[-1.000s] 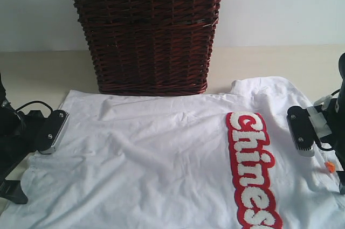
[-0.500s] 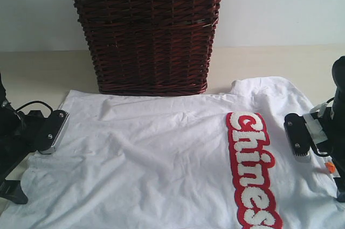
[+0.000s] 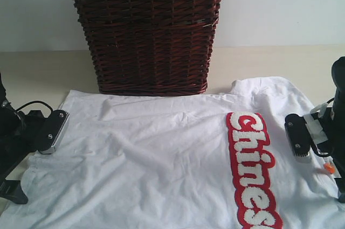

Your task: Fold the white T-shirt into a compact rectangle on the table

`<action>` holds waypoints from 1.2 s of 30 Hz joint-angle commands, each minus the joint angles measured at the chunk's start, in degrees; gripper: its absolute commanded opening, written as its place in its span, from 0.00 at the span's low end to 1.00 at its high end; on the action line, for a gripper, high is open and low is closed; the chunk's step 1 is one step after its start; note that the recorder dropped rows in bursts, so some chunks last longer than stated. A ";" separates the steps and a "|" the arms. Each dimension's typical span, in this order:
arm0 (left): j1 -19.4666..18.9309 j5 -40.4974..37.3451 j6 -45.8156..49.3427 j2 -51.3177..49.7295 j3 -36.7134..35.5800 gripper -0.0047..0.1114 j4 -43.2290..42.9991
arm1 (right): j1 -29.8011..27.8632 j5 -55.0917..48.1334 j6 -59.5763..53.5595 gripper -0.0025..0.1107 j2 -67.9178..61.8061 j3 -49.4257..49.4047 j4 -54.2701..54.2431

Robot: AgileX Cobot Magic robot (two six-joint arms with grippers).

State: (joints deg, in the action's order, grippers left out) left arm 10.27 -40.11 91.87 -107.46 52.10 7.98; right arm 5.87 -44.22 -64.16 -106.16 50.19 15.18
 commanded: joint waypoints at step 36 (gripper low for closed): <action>0.13 3.10 -0.25 -2.23 -0.89 0.95 -0.20 | -0.31 2.72 6.03 0.16 -0.66 -0.04 5.97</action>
State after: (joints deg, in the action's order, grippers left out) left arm 10.27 -40.11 91.87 -107.46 52.10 7.98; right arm 5.87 -43.02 -58.15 -106.20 50.19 20.24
